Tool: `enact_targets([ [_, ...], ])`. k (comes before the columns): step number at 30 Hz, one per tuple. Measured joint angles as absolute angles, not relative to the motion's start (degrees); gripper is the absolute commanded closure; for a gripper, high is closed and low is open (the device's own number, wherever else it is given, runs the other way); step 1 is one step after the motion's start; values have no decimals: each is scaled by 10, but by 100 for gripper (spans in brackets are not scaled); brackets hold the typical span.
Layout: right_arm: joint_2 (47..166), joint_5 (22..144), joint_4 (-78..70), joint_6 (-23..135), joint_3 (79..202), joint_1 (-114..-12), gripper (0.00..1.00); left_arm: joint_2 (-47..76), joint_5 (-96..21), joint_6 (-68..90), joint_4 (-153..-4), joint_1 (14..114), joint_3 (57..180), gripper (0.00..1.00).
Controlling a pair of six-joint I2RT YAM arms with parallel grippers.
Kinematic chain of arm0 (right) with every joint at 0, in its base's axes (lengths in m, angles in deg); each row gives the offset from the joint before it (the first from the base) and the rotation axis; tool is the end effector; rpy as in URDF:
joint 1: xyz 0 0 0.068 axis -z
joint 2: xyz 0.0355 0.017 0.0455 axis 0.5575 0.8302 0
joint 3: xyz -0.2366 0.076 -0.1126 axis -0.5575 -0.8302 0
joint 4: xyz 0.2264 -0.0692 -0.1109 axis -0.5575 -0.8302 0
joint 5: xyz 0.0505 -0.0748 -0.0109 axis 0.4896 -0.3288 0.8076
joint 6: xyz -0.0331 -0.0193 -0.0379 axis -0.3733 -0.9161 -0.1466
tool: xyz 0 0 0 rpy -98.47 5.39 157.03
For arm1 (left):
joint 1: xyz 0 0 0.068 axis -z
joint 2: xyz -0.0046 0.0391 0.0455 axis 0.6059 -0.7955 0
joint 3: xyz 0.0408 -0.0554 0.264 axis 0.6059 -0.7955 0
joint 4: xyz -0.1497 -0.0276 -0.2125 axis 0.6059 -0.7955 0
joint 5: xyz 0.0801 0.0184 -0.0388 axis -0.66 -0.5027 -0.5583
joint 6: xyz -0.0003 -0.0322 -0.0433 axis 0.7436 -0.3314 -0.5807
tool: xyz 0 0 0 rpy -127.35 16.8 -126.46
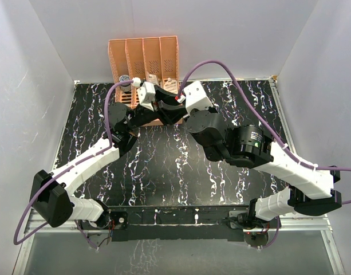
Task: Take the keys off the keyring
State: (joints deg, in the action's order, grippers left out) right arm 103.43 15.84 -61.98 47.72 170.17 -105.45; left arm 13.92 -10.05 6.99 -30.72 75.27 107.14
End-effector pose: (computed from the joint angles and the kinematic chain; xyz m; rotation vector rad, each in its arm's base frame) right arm 0.1038 0.2139 0.4884 -0.5907 1.7468 -0.2607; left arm 0.2179 -0.1964 0.4207 0.7862 0.8595 -1.1329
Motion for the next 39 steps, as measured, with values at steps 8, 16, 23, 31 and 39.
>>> enact_targets([
  [8, 1028, 159, -617, 477, 1692, -1055, 100, 137, -83, 45, -277, 753, 1071, 63],
  [16, 1028, 160, -617, 477, 1692, -1055, 100, 114, -69, 24, -262, 753, 1071, 69],
  [23, 1028, 160, -615, 477, 1691, -1055, 100, 110, -60, 13, -254, 753, 1071, 69],
  [31, 1025, 163, -607, 476, 1683, -1055, 100, 92, -59, -3, -227, 753, 1071, 69],
  [39, 1025, 171, -606, 476, 1683, -1055, 100, 78, -59, -11, -211, 753, 1071, 69],
])
